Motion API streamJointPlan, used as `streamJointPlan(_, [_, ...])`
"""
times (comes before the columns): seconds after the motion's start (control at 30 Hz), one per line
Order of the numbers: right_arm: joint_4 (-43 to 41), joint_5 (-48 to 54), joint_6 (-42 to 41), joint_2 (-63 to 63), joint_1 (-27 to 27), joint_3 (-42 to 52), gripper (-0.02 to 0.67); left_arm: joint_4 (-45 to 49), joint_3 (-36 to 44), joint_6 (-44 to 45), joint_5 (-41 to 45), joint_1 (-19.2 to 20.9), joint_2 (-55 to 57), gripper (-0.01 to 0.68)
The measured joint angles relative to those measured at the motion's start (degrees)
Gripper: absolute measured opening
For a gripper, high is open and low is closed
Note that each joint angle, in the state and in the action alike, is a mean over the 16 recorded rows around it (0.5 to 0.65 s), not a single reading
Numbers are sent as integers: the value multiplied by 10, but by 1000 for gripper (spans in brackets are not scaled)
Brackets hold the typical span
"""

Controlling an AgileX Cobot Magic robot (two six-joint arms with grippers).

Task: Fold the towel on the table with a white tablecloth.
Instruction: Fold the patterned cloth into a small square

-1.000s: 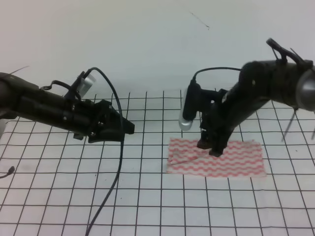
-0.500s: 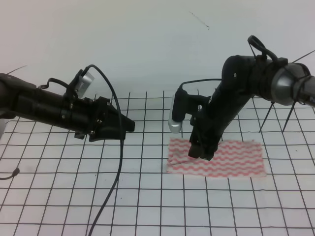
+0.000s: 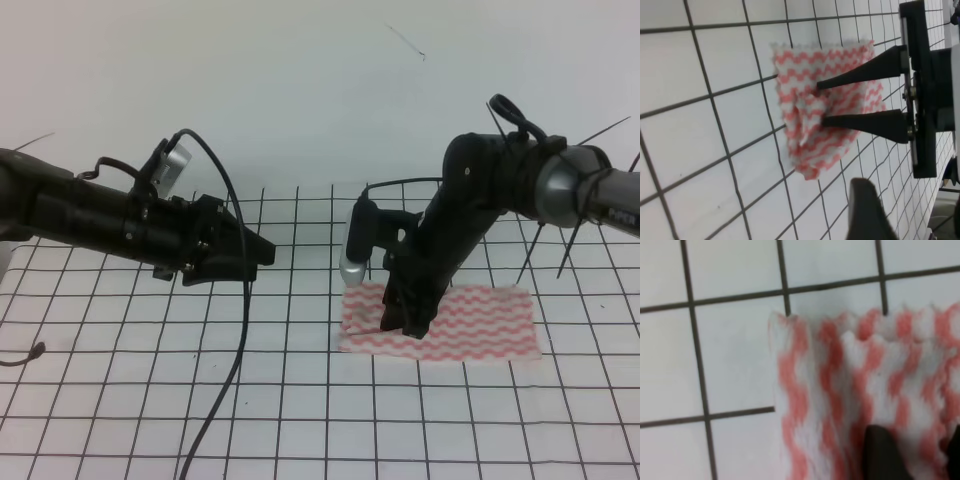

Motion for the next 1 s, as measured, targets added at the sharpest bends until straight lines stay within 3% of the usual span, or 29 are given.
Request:
streamJointPlan(0.5, [1, -5, -1, 5, 1, -25, 22, 0, 0, 2, 1, 0, 0, 345])
streamJointPlan(0.8, [-10, -14, -4, 11, 1, -45, 3, 0, 0, 4, 2, 0, 0, 345])
streamJointPlan(1.0, [-17, -25, -9, 17, 1, -45, 27, 0, 0, 5, 3, 0, 0, 345])
